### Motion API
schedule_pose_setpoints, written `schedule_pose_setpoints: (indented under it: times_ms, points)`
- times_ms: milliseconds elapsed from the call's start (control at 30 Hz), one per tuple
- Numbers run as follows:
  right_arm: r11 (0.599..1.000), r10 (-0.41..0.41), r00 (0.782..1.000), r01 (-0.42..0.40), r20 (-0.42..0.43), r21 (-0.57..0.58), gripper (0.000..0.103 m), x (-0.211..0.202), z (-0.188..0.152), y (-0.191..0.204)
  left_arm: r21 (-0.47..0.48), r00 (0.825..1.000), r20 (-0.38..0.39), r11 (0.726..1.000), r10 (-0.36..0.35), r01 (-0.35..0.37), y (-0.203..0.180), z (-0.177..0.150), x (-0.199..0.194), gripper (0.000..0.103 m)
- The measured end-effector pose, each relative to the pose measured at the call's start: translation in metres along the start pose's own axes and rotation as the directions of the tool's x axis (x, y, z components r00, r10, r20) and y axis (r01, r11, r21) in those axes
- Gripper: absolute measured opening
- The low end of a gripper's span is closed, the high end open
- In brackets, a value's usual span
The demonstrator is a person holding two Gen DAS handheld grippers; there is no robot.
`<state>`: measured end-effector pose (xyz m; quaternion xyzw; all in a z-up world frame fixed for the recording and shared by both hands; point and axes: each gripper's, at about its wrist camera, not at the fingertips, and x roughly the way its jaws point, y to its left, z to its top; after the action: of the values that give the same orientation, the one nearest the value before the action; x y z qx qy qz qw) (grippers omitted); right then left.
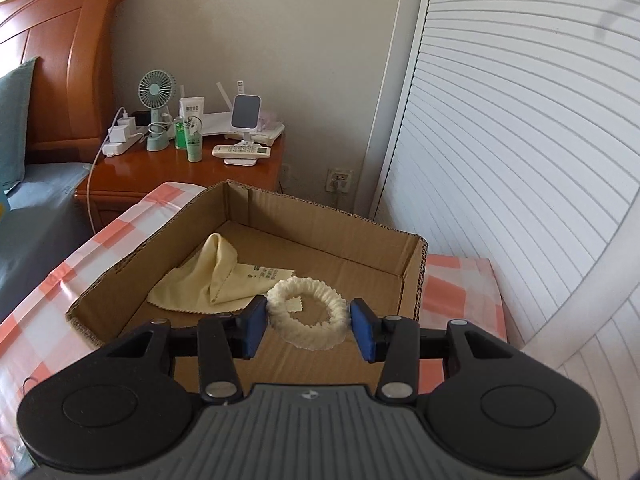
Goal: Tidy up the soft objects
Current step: 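Lower the cream ring into the box and open the right gripper, then move the right gripper back to the white towel on the bed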
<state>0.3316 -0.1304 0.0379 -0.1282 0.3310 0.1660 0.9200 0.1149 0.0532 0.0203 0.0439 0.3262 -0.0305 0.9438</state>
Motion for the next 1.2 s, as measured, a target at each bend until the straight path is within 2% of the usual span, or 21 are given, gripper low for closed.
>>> schedule_pose_setpoints:
  times_ms: [33, 100, 133, 167, 233, 400, 633, 867, 1067, 1200]
  points:
    - [1.000, -0.006, 1.000, 0.006, -0.005, 0.005, 0.054, 0.009, 0.005, -0.002, -0.004, 1.000, -0.007, 1.000, -0.005, 0.005, 0.001, -0.002, 0.001, 0.101]
    - [1.000, -0.018, 1.000, 0.018, -0.016, 0.023, 0.076, 0.023, 0.011, -0.007, 0.003, 1.000, -0.020, 1.000, -0.016, 0.016, 0.002, -0.005, 0.002, 0.101]
    - [0.999, -0.025, 1.000, 0.026, -0.017, 0.032, 0.095, 0.026, 0.013, -0.009, 0.007, 1.000, -0.024, 1.000, -0.019, 0.019, 0.002, -0.007, 0.003, 0.101]
    - [0.999, -0.031, 0.999, 0.032, -0.008, 0.039, 0.103, 0.028, 0.013, -0.010, 0.010, 0.999, -0.030, 1.000, -0.021, 0.021, 0.003, -0.009, 0.003, 0.101]
    - [0.998, -0.035, 0.999, 0.034, 0.010, 0.055, 0.103, 0.027, 0.011, -0.013, 0.009, 0.999, -0.042, 1.000, -0.024, 0.024, 0.004, -0.011, 0.005, 0.101]
    - [0.994, -0.020, 1.000, 0.020, -0.006, 0.105, 0.103, 0.014, -0.003, -0.018, 0.020, 0.998, -0.059, 0.999, -0.033, 0.034, 0.003, -0.016, 0.005, 0.101]
    - [0.995, -0.007, 1.000, 0.007, -0.001, 0.097, 0.103, -0.031, -0.034, -0.009, 0.057, 0.997, -0.067, 0.998, -0.037, 0.041, -0.004, -0.022, -0.003, 0.101]
    - [0.993, -0.053, 0.998, 0.057, -0.042, 0.101, 0.103, -0.061, -0.079, 0.007, 0.071, 0.995, -0.092, 0.996, -0.043, 0.049, -0.009, -0.034, -0.006, 0.101]
    - [0.987, -0.083, 0.990, 0.098, -0.113, 0.130, 0.103, -0.059, -0.114, 0.023, 0.079, 0.993, -0.110, 0.995, -0.052, 0.061, -0.013, -0.041, -0.005, 0.101]
    - [0.978, -0.106, 0.983, 0.130, -0.149, 0.161, 0.103, -0.049, -0.125, 0.032, 0.087, 0.991, -0.120, 0.994, -0.057, 0.068, -0.015, -0.044, -0.005, 0.101]
